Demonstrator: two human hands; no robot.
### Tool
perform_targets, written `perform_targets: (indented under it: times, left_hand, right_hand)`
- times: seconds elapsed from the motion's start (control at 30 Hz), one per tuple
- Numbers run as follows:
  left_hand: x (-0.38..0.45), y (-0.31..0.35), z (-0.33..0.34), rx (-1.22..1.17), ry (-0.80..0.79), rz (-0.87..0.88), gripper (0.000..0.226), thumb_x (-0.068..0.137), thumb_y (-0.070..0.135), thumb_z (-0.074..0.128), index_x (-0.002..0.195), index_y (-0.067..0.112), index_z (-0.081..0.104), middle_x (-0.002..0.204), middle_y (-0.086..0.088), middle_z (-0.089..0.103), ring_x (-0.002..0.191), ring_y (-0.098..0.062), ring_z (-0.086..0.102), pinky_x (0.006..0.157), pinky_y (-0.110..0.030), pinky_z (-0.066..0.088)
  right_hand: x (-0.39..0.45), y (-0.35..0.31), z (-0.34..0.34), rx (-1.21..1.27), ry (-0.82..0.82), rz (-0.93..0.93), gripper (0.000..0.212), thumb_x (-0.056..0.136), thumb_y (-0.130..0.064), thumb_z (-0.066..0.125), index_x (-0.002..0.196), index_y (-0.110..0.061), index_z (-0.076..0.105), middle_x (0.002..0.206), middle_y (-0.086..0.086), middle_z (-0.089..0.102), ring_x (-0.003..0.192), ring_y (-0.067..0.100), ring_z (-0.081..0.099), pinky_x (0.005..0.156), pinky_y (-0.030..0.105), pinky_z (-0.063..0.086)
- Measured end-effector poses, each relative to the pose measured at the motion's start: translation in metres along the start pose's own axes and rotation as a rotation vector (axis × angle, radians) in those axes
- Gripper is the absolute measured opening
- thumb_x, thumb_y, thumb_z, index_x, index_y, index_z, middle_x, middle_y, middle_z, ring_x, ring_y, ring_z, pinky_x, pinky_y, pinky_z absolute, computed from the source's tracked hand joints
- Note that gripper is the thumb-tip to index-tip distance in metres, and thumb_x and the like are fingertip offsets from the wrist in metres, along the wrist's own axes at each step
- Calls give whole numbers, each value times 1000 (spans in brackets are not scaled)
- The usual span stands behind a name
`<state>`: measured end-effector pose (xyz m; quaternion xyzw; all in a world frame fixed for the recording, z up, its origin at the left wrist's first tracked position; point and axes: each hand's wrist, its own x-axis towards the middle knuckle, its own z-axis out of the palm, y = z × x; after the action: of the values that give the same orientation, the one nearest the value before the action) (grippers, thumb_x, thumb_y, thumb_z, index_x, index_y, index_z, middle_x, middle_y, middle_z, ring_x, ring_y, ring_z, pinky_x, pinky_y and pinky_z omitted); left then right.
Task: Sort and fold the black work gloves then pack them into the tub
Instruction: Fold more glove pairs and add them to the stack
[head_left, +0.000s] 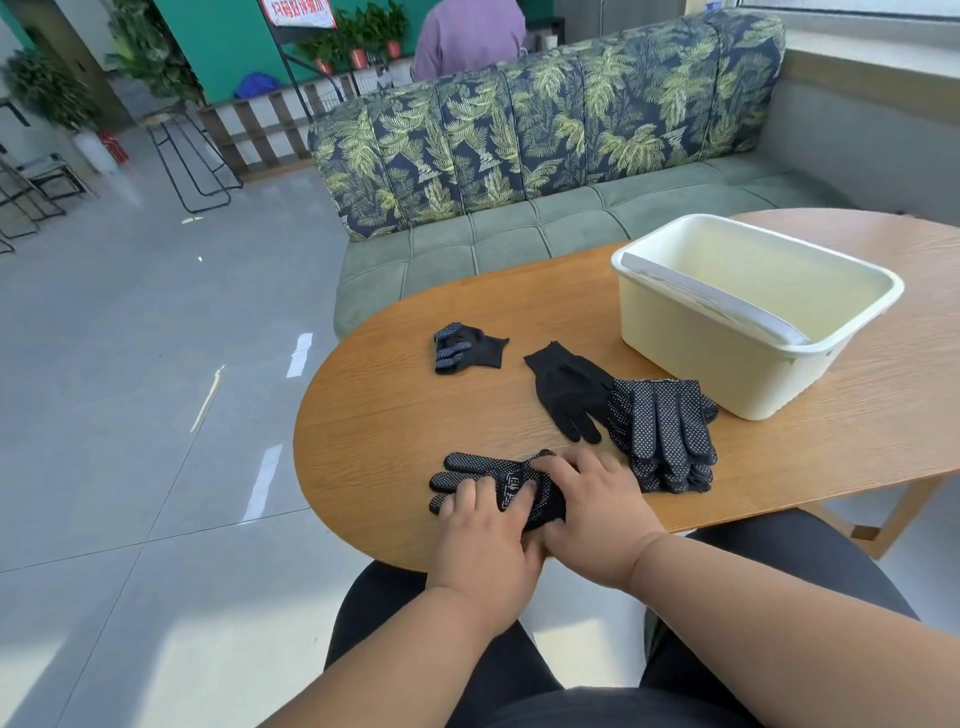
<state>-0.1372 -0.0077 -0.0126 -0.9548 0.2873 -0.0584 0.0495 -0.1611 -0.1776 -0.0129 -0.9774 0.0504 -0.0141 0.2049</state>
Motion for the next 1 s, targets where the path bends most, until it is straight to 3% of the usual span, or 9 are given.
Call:
perform_targets:
  times: [0.17, 0.33, 0.43, 0.53, 0.63, 0.7, 0.77, 0.87, 1.0]
  left_hand:
    - [-1, -2, -1, -41, 12, -5, 58, 96, 64, 34, 146, 38, 49, 126, -7, 56, 118, -30, 46, 104, -48, 40]
    - [-3, -3, -5, -73, 5, -16, 59, 95, 65, 37, 148, 40, 44, 135, -7, 51, 132, -32, 39, 114, -49, 31]
    - [-4, -3, -7, -95, -6, -28, 61, 93, 67, 35, 148, 40, 43, 143, -7, 49, 142, -34, 33, 120, -50, 25]
    - [-2, -3, -5, -126, -3, -53, 57, 91, 69, 39, 138, 39, 50, 138, -6, 52, 140, -35, 37, 119, -51, 28]
    - [-1, -1, -2, -138, 15, -80, 50, 90, 70, 43, 126, 38, 56, 129, -6, 57, 135, -35, 44, 117, -52, 34]
    - [-1, 1, -1, -132, 16, -93, 48, 91, 69, 42, 126, 39, 55, 133, -7, 56, 139, -35, 42, 121, -55, 28]
    - [-2, 3, -1, -139, 21, -104, 48, 93, 69, 40, 129, 41, 53, 139, -7, 54, 143, -36, 38, 124, -59, 18]
    - [-2, 3, -3, -156, 16, -108, 49, 94, 69, 38, 134, 42, 50, 143, -6, 51, 147, -35, 33, 126, -61, 7]
    - [-1, 4, -4, -169, -28, -127, 50, 94, 68, 41, 132, 38, 53, 144, -6, 52, 148, -36, 32, 122, -60, -5]
  right_hand:
    - [-2, -5, -9, -26, -92, 38, 74, 73, -57, 54, 145, -44, 40, 127, 1, 50, 122, 28, 46, 109, 45, 38]
    - [-5, -9, -17, 222, -130, 66, 70, 73, -46, 75, 139, -42, 50, 124, -4, 54, 112, 24, 59, 98, 38, 51]
    - [-3, -12, -18, 393, -42, 104, 56, 76, -13, 64, 126, -40, 60, 123, -7, 56, 109, 18, 60, 96, 34, 52]
    - [-1, -15, -22, 687, 15, 188, 48, 79, -4, 58, 109, -41, 65, 112, -2, 59, 94, 13, 62, 86, 25, 51]
    - [2, -16, -26, 830, 56, 202, 51, 81, 10, 51, 104, -32, 70, 119, -5, 50, 94, 4, 63, 82, 10, 48]
    - [2, -17, -28, 908, 25, 170, 59, 81, 21, 46, 108, -26, 70, 129, -4, 46, 95, 7, 68, 89, 17, 54]
    - [2, -14, -28, 833, 1, 120, 67, 83, 22, 42, 115, -31, 67, 134, -8, 43, 96, 5, 67, 93, 23, 55]
    - [3, -6, -24, 563, -46, 19, 75, 86, 17, 45, 133, -40, 59, 141, -18, 36, 99, 1, 59, 96, 22, 50]
    - [5, 1, -22, 437, -94, -50, 56, 91, 8, 49, 130, -29, 63, 131, -15, 48, 104, -1, 54, 96, 8, 40]
